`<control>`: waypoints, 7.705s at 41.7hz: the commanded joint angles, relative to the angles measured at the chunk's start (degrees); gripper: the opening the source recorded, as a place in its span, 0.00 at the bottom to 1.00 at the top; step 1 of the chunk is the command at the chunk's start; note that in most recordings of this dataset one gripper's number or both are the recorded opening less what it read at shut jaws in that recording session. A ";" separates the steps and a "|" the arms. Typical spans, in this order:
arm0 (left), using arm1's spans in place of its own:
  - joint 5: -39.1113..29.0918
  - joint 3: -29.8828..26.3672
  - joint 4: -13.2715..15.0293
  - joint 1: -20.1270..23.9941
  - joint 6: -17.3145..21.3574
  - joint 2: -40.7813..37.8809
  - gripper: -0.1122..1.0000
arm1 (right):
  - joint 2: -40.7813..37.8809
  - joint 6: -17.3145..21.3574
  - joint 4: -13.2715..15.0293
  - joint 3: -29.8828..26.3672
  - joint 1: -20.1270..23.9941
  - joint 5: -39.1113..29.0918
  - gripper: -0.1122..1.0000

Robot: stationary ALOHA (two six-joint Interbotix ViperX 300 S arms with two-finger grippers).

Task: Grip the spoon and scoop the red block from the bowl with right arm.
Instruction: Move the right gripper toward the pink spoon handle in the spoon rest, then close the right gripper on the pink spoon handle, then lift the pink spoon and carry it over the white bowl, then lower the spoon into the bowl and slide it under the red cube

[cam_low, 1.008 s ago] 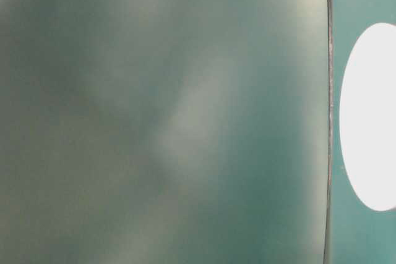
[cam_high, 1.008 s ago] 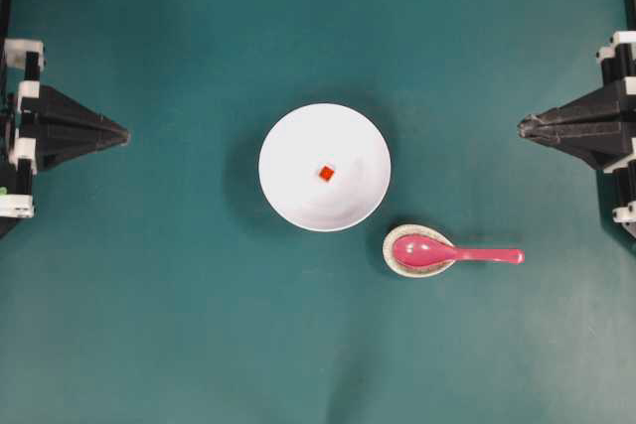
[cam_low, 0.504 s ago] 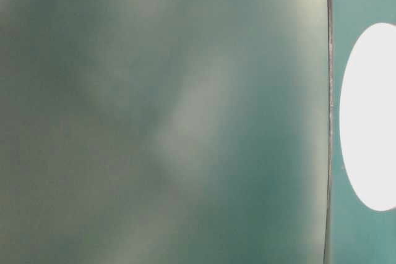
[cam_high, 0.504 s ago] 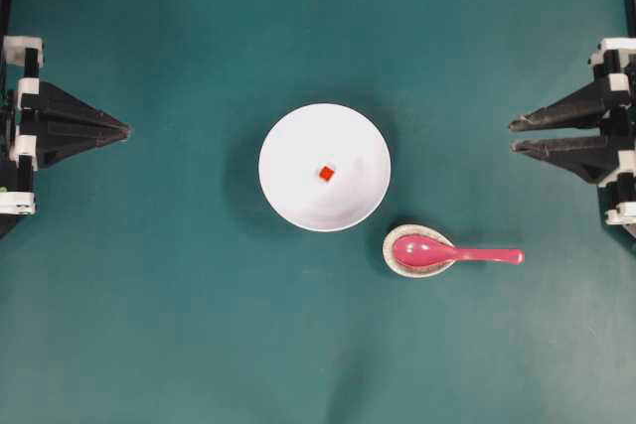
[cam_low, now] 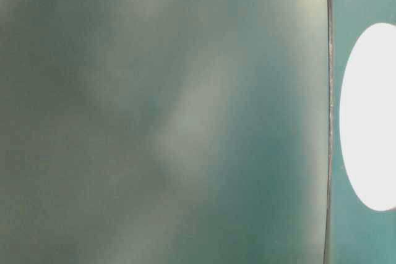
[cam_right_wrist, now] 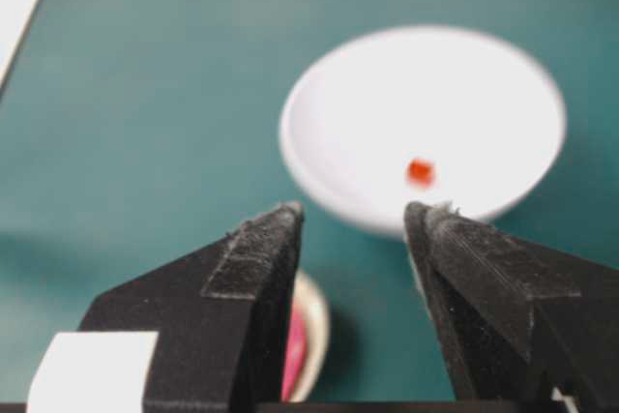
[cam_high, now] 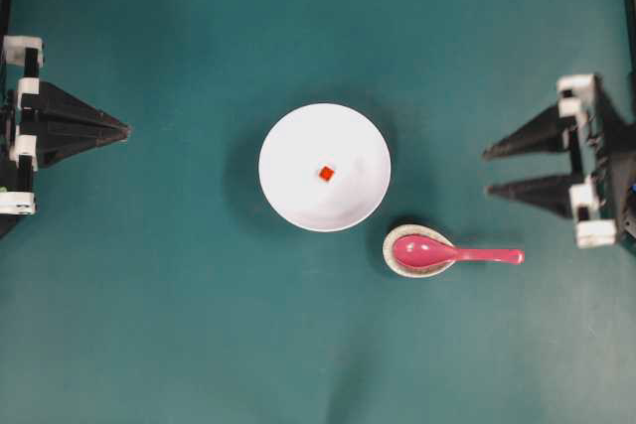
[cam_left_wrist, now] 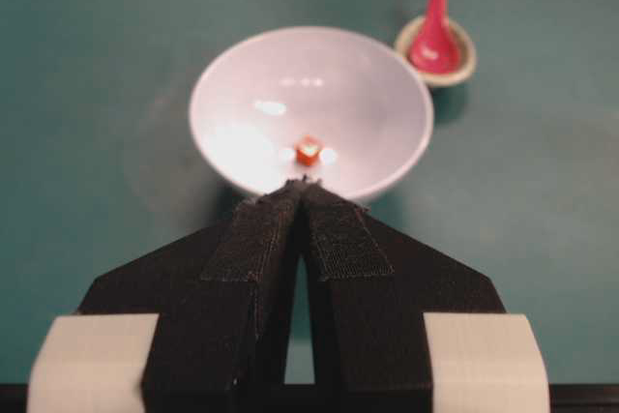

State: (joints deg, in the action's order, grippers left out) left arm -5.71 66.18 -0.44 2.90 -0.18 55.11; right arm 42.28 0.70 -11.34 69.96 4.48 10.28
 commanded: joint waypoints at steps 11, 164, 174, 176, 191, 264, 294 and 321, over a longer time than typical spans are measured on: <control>-1.49 -1.49 -0.09 0.09 -0.09 -0.44 0.10 | -16.00 0.00 -12.22 3.43 13.97 24.26 0.58; -3.87 -1.14 -0.09 0.18 -0.18 -0.44 0.10 | -16.61 -16.00 -25.49 2.72 15.29 19.60 0.32; -3.87 -1.14 -0.09 0.18 -0.18 -0.44 0.10 | -8.09 -24.96 -25.31 -4.48 2.29 -1.49 0.32; -3.87 -1.14 -0.09 0.18 -0.18 -0.44 0.10 | -7.12 -26.46 -25.14 -6.33 -0.18 -5.98 0.32; -3.87 -0.70 -0.09 0.18 -0.09 -0.09 0.10 | -6.50 -28.21 -20.21 -17.75 -12.22 -25.66 0.32; -4.57 -0.62 -0.09 0.18 0.53 0.18 0.10 | -40.78 -9.84 -2.46 -47.37 -15.12 -58.27 0.32; -4.48 -0.53 -0.09 0.18 0.79 0.09 0.10 | -45.26 -10.55 -1.23 -51.15 -13.54 -56.60 0.32; -4.31 -0.53 -0.18 0.18 0.79 0.09 0.10 | -47.11 -9.93 -1.23 -53.17 -12.83 -48.96 0.32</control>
State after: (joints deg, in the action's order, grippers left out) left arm -10.63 66.27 -0.53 2.90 0.62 55.46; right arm -5.63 -9.32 -12.57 18.37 -8.61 -39.99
